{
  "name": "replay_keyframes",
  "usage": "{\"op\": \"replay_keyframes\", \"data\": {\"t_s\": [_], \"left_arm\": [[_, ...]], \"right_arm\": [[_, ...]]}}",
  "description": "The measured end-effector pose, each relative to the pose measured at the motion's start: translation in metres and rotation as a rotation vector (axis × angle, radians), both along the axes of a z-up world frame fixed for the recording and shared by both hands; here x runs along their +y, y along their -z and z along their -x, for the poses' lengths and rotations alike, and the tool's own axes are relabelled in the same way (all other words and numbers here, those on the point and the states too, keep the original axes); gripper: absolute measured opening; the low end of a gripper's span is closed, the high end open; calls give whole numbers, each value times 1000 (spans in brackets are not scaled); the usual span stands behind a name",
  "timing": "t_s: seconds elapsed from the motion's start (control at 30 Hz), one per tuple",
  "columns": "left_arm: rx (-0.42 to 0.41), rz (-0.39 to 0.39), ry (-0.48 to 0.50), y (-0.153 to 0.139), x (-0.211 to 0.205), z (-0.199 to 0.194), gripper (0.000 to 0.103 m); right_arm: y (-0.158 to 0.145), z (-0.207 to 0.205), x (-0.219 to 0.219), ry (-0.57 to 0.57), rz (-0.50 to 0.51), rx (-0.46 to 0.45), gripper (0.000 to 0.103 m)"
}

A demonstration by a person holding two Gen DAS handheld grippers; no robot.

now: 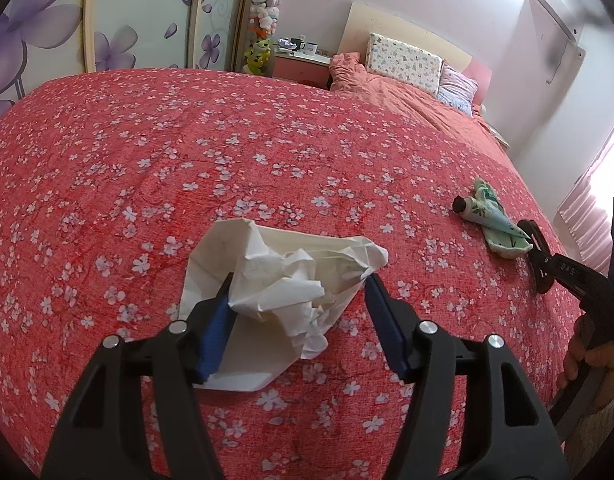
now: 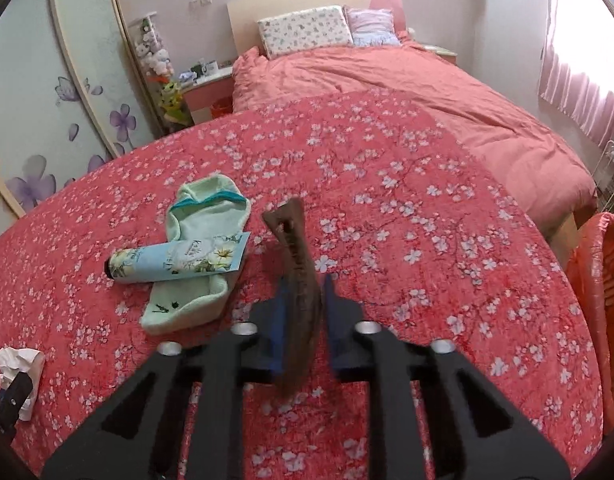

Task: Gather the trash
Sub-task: 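Grasp and lift the brown hair clip with right tool while left tool holds tissue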

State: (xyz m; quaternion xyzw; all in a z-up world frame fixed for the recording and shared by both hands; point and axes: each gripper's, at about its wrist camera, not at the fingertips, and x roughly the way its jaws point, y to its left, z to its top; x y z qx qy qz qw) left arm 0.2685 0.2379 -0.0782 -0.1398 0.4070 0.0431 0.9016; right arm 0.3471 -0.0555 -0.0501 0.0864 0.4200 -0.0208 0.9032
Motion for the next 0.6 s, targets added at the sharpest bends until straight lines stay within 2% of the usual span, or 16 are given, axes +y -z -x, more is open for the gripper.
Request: {"op": "replay_keyframes", "data": {"t_s": [0.2, 0.3, 0.37, 0.43, 0.6], "left_arm": [[11, -42, 33, 0, -11, -9, 73], [18, -56, 37, 0, -14, -17, 73], [19, -60, 31, 0, -15, -21, 67], [14, -58, 33, 0, -15, -24, 45], [-10, -29, 37, -2, -12, -24, 41]], "right_arm": [[-4, 25, -17, -8, -14, -25, 12], [-6, 38, -27, -4, -35, -30, 12], [-7, 46, -33, -6, -44, -35, 12], [-9, 52, -36, -9, -54, -36, 12], [-15, 67, -46, -10, -61, -51, 12]]}}
